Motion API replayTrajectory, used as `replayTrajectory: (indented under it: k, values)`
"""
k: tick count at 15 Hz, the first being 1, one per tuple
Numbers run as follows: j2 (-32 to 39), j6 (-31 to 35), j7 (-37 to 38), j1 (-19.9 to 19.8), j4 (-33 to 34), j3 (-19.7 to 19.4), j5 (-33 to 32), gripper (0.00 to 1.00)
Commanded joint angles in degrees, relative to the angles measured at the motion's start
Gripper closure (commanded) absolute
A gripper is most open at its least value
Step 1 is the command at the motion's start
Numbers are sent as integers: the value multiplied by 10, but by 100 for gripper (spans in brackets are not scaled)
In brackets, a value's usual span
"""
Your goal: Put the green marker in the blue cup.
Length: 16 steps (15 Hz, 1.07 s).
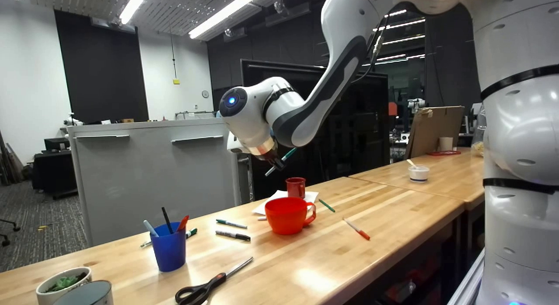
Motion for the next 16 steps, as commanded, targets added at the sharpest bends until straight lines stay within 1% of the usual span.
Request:
replayTrajectory:
  k: [1, 9, 10, 13, 16]
  values:
    - [0, -1, -1, 1, 1, 0, 1, 89]
    - [0, -1, -1, 1, 1, 0, 1, 89]
    - [8, -4, -8, 2, 9, 0, -2, 97]
    - [24, -17, -51, 11, 48, 7, -20, 97]
    - [57, -25, -134, 32, 123, 23, -53, 97]
